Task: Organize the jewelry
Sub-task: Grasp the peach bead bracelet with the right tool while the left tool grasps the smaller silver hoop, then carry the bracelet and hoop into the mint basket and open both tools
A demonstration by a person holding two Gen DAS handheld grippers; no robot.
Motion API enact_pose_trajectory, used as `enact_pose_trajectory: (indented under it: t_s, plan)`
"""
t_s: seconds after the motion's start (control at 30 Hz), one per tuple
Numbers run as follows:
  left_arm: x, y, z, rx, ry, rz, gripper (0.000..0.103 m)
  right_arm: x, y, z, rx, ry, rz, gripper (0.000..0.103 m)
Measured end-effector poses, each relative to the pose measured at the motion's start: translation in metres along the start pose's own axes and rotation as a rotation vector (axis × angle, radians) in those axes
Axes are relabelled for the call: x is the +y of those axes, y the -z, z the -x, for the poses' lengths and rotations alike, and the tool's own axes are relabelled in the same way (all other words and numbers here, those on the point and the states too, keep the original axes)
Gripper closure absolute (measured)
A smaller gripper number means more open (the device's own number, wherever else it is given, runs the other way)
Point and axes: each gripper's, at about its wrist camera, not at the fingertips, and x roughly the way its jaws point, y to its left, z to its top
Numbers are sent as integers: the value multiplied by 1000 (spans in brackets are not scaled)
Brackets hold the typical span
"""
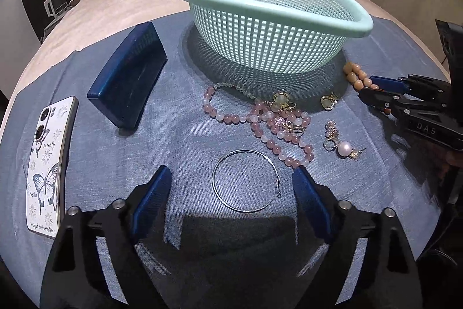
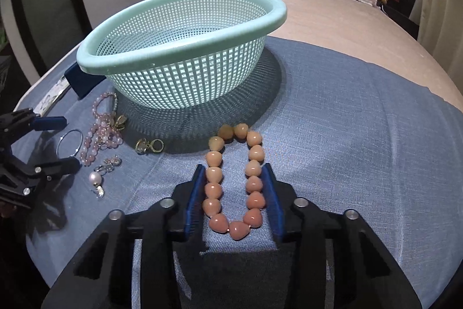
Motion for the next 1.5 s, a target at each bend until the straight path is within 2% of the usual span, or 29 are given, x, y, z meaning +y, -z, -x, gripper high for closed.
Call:
enact_pose_trajectory:
  t_s: [0.03,0.2,0.33,0.57,0.63,0.67,0.9,1.0,1.07,1.13,1.2,1.27,1.33,1.5]
  plan:
    - [-1,0,1,-2,4,-5,29,1,0,0,-2,-5,4,81]
    - [0,0,4,-11,6,0,42,-2,0,2,-6,-25,-5,83]
    - [0,0,7,-5,-2,4,58,-5,1,4,-12,-44,-17,83]
    - [-4,3,14,24,-15,10,59,-5,1,11,-21,-103,-45,84]
    - [-3,5,17,31,-9,20,59,-6,1,17,-26,-123,-53,96]
    - [-3,6,19,34,-6,23,59,-6,1,19,-25,-125,-55,97]
    - [-6,9,30,31,-6,15,59,-15,2,23,-36,-105,-82,94]
    - [-5,9,32,30,-6,13,59,-16,-2,22,-42,-42,-72,93]
    - [-5,9,34,29,-8,12,59,-18,-2,21,-39,-37,-70,92]
    - [-5,8,35,26,-8,10,59,-19,0,15,-9,-28,-65,82]
    - [-6,7,38,22,-10,8,59,-18,2,10,5,-25,-63,80]
    - [-7,8,40,19,-13,4,59,-16,2,10,2,-18,-54,80]
    - [-8,7,42,17,-11,2,59,-15,2,9,7,-19,-47,89]
    - [-12,7,48,10,-17,-7,59,-15,3,11,7,-49,-60,92]
